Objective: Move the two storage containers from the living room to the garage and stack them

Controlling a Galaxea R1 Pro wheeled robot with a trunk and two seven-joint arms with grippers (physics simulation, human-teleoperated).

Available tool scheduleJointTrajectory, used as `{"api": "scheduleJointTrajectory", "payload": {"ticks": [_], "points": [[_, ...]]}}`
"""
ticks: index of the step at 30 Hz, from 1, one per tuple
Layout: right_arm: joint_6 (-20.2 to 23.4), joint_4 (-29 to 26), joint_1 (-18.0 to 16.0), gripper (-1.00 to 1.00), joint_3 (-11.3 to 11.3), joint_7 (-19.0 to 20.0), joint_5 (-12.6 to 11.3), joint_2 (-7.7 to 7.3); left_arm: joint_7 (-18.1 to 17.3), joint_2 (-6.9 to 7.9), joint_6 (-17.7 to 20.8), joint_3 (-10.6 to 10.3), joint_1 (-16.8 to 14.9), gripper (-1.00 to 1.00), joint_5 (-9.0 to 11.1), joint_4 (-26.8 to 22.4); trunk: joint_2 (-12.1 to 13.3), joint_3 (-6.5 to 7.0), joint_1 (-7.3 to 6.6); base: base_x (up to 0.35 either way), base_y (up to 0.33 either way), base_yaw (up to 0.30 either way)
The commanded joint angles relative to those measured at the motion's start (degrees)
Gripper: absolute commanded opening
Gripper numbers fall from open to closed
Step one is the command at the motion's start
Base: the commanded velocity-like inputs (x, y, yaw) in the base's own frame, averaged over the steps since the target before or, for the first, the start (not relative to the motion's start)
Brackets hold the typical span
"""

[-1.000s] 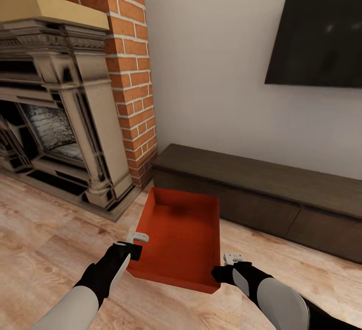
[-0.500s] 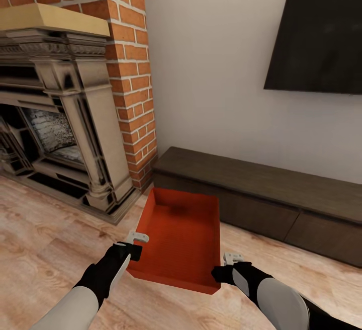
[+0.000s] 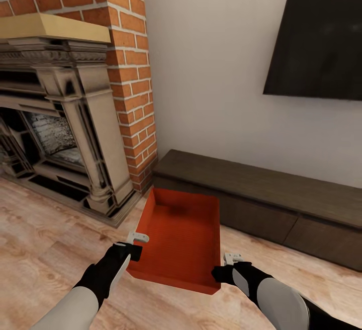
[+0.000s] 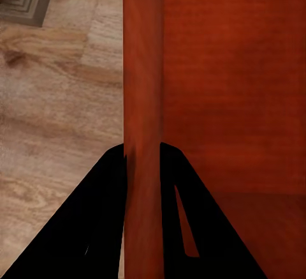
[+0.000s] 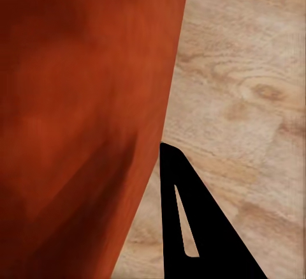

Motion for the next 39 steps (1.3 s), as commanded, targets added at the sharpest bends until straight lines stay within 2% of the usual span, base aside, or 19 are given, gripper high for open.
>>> {"api": "scheduleJointTrajectory", "payload": {"ticks": [1,18,26,39], "points": [[0.42,-0.26,0.01,-1.0,-0.66,0.23,0.6,0.04,-2.51,0.01,0.18,-0.21,-0.01,-1.0,1.44,-0.08,0.39,0.13,-0.23,0.0,0.0,0.0],[0.42,-0.26,0.01,-1.0,-0.69,0.21,0.6,0.02,-2.52,0.01,0.18,-0.28,0.01,-1.0,1.44,-0.06,7.21,3.19,-3.97,0.0,0.0,0.0],[0.42,-0.26,0.02,-1.0,-0.64,0.21,0.6,0.05,-2.52,0.01,-0.28,-0.31,0.01,-1.0,1.36,0.11,7.21,3.19,-3.97,-0.036,0.0,0.0],[0.42,-0.26,0.02,-1.0,-0.69,0.18,0.6,0.05,-2.52,0.01,-0.35,-0.37,0.01,-1.0,1.35,0.12,7.21,3.19,-3.97,-0.324,0.0,-0.003]]}}
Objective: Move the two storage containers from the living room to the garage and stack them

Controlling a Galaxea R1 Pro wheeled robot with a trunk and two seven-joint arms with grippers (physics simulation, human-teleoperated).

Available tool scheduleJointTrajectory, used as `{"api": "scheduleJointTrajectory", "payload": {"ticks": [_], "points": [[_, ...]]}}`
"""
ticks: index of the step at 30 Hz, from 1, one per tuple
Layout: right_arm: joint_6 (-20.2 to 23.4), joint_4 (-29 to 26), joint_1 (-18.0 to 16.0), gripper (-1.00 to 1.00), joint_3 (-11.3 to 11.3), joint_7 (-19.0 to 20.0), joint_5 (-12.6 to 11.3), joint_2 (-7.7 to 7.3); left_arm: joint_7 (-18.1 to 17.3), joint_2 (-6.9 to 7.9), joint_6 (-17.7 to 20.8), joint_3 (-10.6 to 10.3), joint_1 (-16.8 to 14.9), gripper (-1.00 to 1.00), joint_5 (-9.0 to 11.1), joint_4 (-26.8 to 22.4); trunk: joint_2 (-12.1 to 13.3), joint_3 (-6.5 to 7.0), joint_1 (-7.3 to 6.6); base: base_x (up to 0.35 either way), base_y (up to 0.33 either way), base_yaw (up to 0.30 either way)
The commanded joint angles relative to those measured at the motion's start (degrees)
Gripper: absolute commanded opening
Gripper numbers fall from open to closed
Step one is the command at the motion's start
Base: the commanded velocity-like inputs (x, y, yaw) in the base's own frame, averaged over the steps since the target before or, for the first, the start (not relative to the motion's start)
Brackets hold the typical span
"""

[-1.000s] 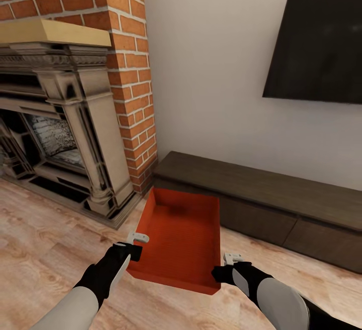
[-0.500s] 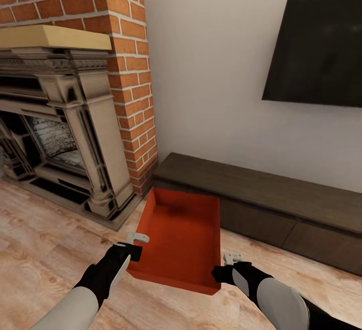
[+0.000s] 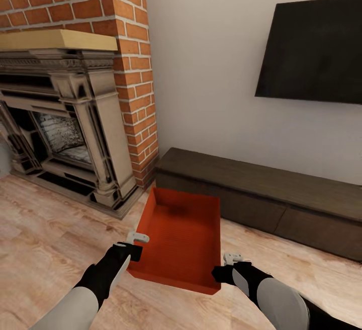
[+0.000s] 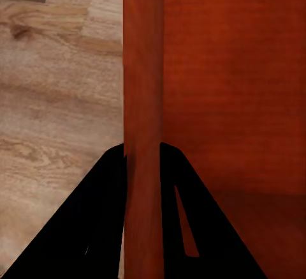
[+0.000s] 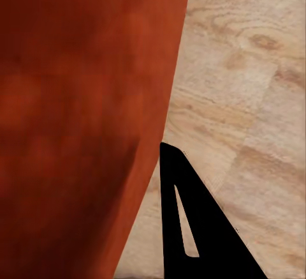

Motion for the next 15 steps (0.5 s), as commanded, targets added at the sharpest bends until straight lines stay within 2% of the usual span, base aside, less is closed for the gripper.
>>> {"api": "scheduleJointTrajectory", "payload": {"ticks": [1,5,15], "points": [[0.42,-0.25,0.04,-1.0,-0.71,0.23,0.59,0.04,-2.38,0.01,0.19,-0.2,-0.03,-1.0,1.39,-0.11,-0.03,-0.05,-0.04,-0.339,0.0,-0.134],[0.42,-0.25,0.07,-1.0,-0.72,0.27,0.59,0.03,-2.33,0.01,0.2,-0.18,-0.03,-1.0,1.39,-0.05,-0.03,-0.03,-0.04,-0.2,0.0,-0.223],[0.42,-0.25,0.08,-1.0,-0.72,0.29,0.59,0.04,-2.29,0.01,0.26,-0.19,-0.03,-1.0,1.39,0.1,-0.03,0.25,-0.04,-0.013,0.0,-0.284]]}}
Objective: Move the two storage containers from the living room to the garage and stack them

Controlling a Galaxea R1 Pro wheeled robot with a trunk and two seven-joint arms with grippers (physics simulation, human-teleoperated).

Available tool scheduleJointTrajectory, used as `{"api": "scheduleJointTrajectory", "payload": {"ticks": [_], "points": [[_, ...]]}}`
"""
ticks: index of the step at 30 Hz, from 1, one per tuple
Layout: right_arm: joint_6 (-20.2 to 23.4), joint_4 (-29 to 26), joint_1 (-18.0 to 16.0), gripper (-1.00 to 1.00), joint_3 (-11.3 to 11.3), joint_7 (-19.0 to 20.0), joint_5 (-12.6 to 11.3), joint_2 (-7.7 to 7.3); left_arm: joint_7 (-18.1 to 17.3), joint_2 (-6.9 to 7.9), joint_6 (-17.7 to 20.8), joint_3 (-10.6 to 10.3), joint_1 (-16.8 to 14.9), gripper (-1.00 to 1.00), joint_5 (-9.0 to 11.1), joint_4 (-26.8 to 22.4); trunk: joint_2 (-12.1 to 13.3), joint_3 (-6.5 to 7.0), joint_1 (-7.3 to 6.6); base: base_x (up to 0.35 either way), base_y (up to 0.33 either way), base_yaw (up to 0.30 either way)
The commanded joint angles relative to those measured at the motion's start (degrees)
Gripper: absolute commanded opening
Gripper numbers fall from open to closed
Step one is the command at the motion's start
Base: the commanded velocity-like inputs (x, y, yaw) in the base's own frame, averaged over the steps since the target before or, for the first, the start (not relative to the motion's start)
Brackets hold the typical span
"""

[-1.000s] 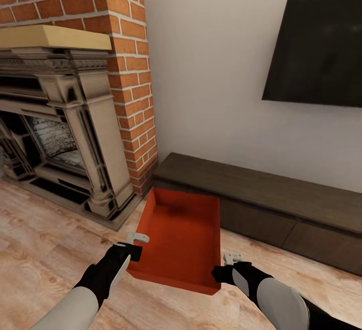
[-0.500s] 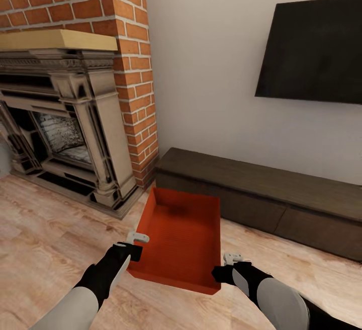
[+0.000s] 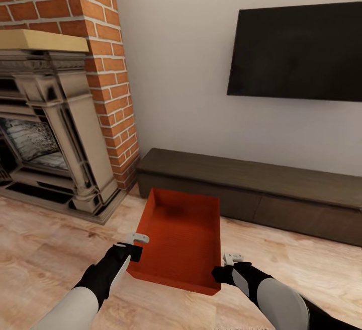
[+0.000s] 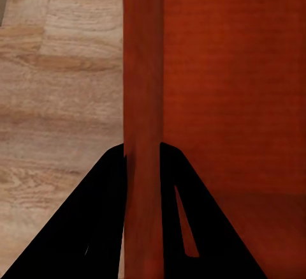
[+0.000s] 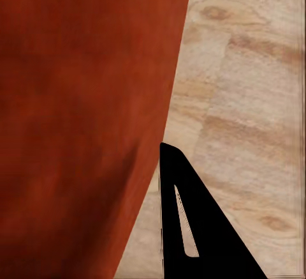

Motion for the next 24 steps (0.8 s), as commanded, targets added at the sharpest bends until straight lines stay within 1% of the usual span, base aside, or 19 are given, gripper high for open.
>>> {"api": "scheduleJointTrajectory", "payload": {"ticks": [1,24], "points": [[0.4,-0.26,-0.01,-1.0,-0.71,0.21,0.6,0.05,-2.19,0.01,0.21,-0.22,-0.01,-1.0,1.43,-0.1,-0.02,-0.01,-0.01,0.0,0.0,-0.288],[0.4,-0.26,-0.01,-1.0,-0.71,0.21,0.6,0.05,-2.19,0.01,0.21,-0.24,-0.01,-1.0,1.43,0.01,-0.02,0.95,-0.01,0.0,0.0,-0.285]]}}
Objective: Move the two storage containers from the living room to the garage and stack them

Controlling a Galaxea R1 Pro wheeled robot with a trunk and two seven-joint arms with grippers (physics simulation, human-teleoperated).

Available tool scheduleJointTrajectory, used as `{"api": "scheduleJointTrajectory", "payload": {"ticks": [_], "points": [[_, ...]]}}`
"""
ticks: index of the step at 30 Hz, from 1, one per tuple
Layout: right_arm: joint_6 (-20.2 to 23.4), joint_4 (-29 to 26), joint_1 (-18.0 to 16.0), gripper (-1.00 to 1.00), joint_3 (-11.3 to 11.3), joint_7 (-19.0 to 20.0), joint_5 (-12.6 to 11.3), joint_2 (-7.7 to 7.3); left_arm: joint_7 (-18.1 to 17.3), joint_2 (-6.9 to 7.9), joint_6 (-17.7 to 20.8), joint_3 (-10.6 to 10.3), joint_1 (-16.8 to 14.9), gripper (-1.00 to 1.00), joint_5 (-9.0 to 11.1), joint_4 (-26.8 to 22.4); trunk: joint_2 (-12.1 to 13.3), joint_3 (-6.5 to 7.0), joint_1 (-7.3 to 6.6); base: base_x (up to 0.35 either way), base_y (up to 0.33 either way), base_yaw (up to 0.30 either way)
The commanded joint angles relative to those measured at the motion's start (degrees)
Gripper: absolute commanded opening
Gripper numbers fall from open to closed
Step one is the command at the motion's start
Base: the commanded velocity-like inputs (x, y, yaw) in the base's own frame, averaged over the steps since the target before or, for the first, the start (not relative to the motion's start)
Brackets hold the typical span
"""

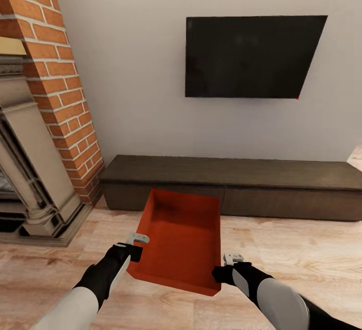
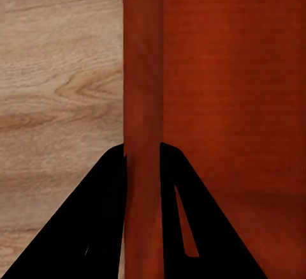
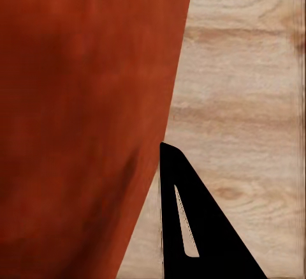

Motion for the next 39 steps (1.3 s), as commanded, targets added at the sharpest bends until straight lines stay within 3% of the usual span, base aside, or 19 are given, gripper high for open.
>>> {"api": "scheduleJointTrajectory", "payload": {"ticks": [1,14,39], "points": [[0.41,-0.25,0.0,-1.0,-0.7,0.2,0.6,0.05,-2.09,0.01,0.21,-0.2,-0.02,-1.0,1.44,-0.09,-0.02,-0.01,-0.01,0.0,0.0,-0.284],[-1.89,-0.08,0.0,-1.0,-0.7,0.2,0.6,0.05,-2.09,0.01,0.2,-0.2,-0.02,-1.0,1.44,-0.06,-0.02,0.56,-0.01,0.0,0.0,-0.284],[-2.14,-0.08,0.01,-1.0,-0.76,0.29,0.51,-0.13,-2.09,0.07,0.21,-0.18,-0.02,-1.0,1.44,-0.03,-0.02,1.84,-0.01,0.0,0.0,-0.274]]}}
